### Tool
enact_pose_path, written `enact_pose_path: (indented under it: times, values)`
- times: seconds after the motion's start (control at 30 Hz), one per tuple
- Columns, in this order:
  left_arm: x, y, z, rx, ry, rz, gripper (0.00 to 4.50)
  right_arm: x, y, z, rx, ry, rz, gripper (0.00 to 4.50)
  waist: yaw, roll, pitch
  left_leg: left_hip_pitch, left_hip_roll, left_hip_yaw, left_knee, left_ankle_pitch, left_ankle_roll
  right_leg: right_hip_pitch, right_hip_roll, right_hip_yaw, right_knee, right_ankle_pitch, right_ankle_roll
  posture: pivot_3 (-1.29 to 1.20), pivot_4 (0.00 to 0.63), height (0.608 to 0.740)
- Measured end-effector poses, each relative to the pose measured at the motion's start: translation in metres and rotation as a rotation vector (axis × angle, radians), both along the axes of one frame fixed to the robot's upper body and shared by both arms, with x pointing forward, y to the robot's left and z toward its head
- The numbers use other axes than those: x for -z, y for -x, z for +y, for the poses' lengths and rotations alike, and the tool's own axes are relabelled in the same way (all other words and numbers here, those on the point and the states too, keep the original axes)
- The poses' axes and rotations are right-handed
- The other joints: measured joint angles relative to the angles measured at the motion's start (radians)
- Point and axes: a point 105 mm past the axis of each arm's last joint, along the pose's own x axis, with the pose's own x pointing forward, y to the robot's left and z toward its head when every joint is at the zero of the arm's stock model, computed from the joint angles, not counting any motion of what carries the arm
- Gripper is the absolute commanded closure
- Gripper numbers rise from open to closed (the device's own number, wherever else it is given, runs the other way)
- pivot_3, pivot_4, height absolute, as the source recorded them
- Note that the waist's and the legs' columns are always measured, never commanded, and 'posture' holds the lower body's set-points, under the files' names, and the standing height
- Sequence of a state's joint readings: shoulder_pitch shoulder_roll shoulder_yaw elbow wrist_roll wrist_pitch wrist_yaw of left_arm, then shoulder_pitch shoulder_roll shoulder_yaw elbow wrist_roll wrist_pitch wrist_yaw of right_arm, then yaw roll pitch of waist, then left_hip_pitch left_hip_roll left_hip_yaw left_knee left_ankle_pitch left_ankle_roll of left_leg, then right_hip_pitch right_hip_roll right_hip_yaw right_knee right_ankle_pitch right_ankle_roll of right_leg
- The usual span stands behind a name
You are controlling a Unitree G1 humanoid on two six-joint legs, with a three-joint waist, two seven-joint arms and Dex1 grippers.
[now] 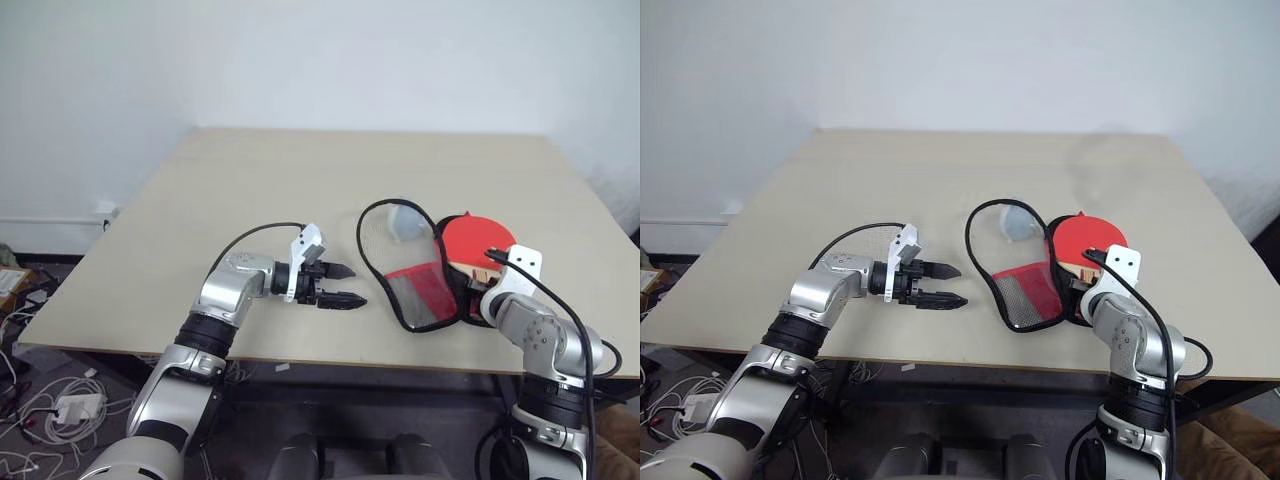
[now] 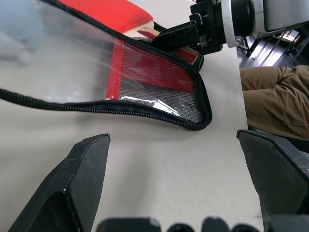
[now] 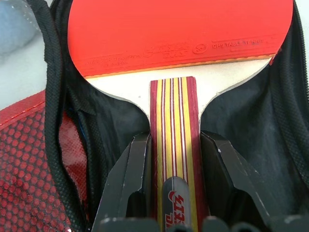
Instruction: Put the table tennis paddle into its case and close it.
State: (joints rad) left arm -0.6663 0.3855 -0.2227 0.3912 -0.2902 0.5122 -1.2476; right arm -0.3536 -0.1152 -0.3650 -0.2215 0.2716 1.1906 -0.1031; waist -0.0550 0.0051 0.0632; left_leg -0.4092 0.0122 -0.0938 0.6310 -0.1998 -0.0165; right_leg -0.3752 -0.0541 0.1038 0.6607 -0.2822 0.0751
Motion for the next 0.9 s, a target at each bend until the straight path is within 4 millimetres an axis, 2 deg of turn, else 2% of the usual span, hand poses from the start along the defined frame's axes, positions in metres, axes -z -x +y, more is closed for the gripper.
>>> enact_pose_path:
  times: [0.53, 0.83, 0.9]
  values:
    - [0.0, 0.0, -0.003, 0.0, 0.005, 0.005, 0.0, 0.003, 0.003, -0.001, -0.042, 0.007, 0.028, 3.37, 0.002, -0.003, -0.002, 0.0, 0.0, -0.001, 0.0, 0.0, 0.0, 0.001, 0.0, -0.001, 0.0, 0.0, 0.0, 0.0, 0.0, 0.74]
    - [-0.004, -0.003, -0.008, 0.007, 0.015, 0.003, 0.0, -0.001, 0.012, 0.012, -0.152, -0.038, 0.055, 0.22, 0.002, -0.003, -0.002, 0.0, 0.0, -0.001, 0.0, 0.0, 0.0, 0.0, 0.0, -0.001, 0.0, -0.001, 0.001, 0.0, 0.0, 0.74]
    - [-0.004, -0.004, -0.008, 0.005, 0.015, 0.005, 0.0, -0.004, 0.013, 0.014, -0.168, -0.044, 0.054, 0.05, 0.002, -0.003, -0.001, 0.0, 0.0, -0.001, 0.0, 0.0, 0.0, 0.0, 0.0, -0.001, 0.0, -0.001, 0.002, 0.0, 0.0, 0.74]
